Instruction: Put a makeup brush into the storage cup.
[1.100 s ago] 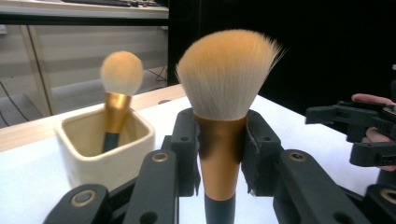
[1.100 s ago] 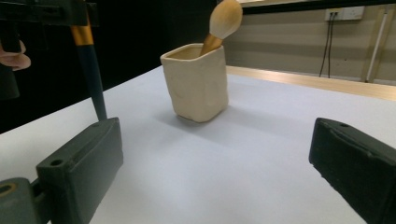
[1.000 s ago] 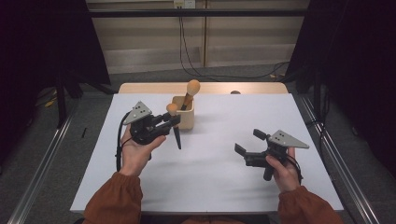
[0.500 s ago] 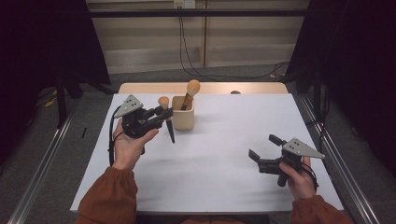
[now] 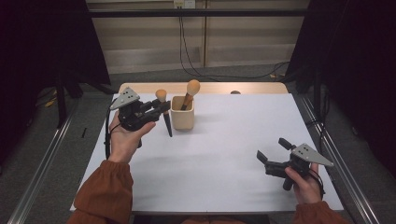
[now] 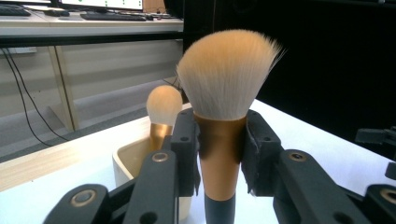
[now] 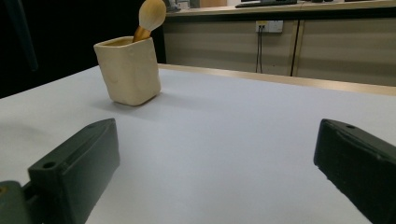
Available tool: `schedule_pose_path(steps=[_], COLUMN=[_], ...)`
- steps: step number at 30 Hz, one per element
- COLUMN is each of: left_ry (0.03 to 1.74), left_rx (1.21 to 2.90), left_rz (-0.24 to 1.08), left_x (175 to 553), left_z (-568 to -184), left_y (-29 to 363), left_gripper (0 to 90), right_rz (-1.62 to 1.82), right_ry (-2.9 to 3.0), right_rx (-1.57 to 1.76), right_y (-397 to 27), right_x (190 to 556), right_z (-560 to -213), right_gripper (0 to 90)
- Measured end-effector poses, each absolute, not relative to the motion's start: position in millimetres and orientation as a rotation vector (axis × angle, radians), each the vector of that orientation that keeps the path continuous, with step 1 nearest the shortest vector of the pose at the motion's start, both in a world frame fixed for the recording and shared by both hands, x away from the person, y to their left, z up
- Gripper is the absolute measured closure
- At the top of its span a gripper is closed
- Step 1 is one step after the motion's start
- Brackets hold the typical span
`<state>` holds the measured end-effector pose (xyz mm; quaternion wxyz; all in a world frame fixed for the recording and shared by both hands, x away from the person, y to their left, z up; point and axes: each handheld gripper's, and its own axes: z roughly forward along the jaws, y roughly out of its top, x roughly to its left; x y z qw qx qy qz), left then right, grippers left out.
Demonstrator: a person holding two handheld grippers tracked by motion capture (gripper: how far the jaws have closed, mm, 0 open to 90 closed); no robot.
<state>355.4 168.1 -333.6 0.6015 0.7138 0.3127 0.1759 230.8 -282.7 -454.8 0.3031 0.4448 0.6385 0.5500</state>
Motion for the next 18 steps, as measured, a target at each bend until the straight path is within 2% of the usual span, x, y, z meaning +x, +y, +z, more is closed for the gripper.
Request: schedule_pose_path(steps=[5,8,18], left_ry=[0.716,0.721,0.720], left_rx=[1.658,1.655,1.654], left_rz=[0.426,0.392,0.437], left_x=[360.0,367.8,385.5], left_z=[-326.3,-322.6,-310.5], left_y=[166.4,166.2,158.5], left_gripper=[69.5,69.5,69.5], right_rz=[1.450,1.448,1.443], right_ry=[1.672,1.683,1.700], right_rx=[1.174,1.170,1.148], right_y=[-284.6,-285.5,-283.8], right_x=[229.9,229.6,229.1], right_z=[-454.0,-454.6,-454.8], right_gripper=[0.0,0.0,0.0])
